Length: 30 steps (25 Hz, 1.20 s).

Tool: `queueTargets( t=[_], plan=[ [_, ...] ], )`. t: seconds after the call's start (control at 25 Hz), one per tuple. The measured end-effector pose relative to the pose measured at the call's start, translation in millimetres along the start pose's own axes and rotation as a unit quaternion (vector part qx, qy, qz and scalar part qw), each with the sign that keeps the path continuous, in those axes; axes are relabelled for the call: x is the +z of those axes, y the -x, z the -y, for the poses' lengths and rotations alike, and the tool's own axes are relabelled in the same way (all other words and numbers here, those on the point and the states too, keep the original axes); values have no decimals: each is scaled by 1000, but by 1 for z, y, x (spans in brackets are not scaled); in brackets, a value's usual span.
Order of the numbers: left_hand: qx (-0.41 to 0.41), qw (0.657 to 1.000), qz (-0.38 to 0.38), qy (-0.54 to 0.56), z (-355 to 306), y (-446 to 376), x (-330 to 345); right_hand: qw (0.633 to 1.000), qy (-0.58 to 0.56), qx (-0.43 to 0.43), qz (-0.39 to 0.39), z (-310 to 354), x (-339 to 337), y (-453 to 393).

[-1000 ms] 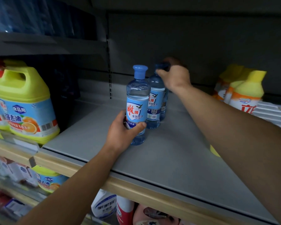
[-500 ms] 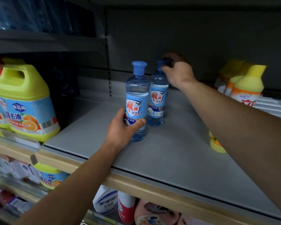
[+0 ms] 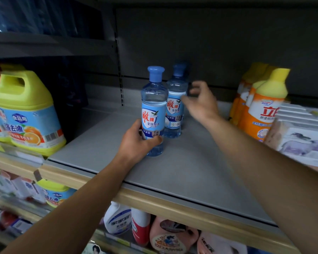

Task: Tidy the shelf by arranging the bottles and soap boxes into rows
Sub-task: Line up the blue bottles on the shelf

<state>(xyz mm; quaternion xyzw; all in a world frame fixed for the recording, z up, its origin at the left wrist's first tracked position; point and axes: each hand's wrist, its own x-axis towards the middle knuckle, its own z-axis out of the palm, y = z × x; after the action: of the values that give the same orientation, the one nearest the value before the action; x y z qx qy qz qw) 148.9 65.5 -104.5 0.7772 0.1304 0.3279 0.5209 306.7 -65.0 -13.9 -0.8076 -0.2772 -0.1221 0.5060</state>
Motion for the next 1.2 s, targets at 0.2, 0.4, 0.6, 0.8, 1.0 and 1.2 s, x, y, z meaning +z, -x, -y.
queueTargets(
  t=[0.2,0.4,0.6,0.8,1.0,1.2],
  plan=[
    [-9,999,22,-43,-9,-12,9,986,-60,58,145,-65,21,55],
    [7,998,-15,-68,-7,-19,31,979,-25,22,199,-74,22,60],
    [26,996,-32,-74,-6,-21,41,970,-44,14,240,-78,23,62],
    [4,999,-38,-20,-4,-18,38,970,-27,-11,242,-84,26,62],
    [2,998,-52,25,-4,-17,33,977,15,-34,208,-81,32,63],
    [14,998,-51,29,-5,-18,31,978,47,-51,195,-80,32,65]
  ],
)
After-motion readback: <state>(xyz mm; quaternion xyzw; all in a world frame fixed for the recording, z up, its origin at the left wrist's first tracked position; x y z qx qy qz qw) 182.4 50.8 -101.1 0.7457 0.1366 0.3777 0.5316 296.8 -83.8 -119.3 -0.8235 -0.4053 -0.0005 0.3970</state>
